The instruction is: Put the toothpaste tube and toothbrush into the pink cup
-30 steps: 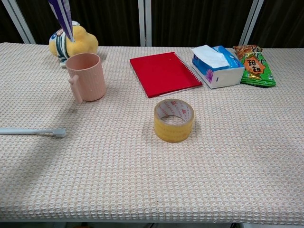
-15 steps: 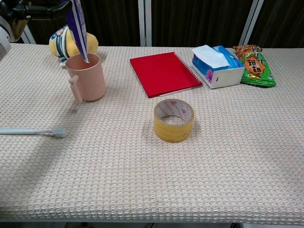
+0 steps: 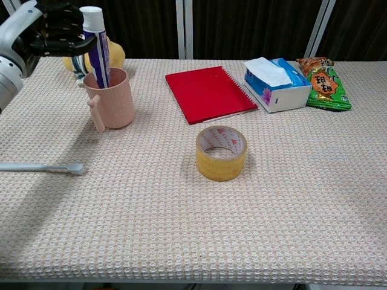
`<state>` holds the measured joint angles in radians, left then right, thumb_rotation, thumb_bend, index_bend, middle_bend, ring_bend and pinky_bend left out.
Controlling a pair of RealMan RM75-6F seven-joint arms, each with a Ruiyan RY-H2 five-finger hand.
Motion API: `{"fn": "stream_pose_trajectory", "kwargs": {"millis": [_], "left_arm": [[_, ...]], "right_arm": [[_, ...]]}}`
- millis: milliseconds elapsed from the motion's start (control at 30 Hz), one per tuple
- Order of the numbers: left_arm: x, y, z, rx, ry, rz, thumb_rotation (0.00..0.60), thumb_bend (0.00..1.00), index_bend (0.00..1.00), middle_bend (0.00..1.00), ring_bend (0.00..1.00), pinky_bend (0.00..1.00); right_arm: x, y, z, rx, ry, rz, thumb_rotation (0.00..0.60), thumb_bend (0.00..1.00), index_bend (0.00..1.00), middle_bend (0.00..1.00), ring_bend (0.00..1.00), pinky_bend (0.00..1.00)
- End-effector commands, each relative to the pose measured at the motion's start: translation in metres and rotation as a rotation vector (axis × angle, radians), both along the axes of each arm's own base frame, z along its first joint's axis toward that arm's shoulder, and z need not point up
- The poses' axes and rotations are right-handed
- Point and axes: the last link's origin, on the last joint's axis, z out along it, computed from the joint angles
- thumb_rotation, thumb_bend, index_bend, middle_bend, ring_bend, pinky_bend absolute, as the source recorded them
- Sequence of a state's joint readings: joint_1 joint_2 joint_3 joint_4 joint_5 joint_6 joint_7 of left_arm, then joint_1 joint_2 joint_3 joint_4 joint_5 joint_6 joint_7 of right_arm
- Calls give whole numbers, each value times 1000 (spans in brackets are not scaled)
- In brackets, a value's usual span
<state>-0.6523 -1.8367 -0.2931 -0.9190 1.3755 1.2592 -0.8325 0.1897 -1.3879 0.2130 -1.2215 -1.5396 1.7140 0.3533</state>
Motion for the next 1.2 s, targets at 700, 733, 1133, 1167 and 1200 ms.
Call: {"fn": "stream_pose_trajectory", "kwargs": {"millis": [700, 733, 1133, 1167, 1200], "left_arm": [[-22, -2, -23, -53, 42, 45, 600, 308, 554, 271, 187, 283], [-24, -2, -23, -53, 45, 48, 600, 308, 553, 271, 186, 282], [-30, -4, -26, -71, 50, 33, 600, 307, 444, 250, 177, 268], [-31, -5, -27, -74, 50, 34, 600, 307, 437, 250, 177, 268], [-31, -5, -27, -77, 49, 34, 600, 307, 424, 250, 177, 268]], "right_arm": [[-4, 0, -3, 45, 27, -21, 600, 401, 0, 0, 0, 0], [-4, 0, -3, 48, 28, -22, 600, 402, 0, 0, 0, 0], [-5, 1, -4, 64, 41, -25, 600, 409, 0, 0, 0, 0], [-5, 1, -4, 64, 41, -25, 600, 407, 0, 0, 0, 0], [-5, 1, -5, 64, 41, -26, 600, 408, 0, 0, 0, 0]]}}
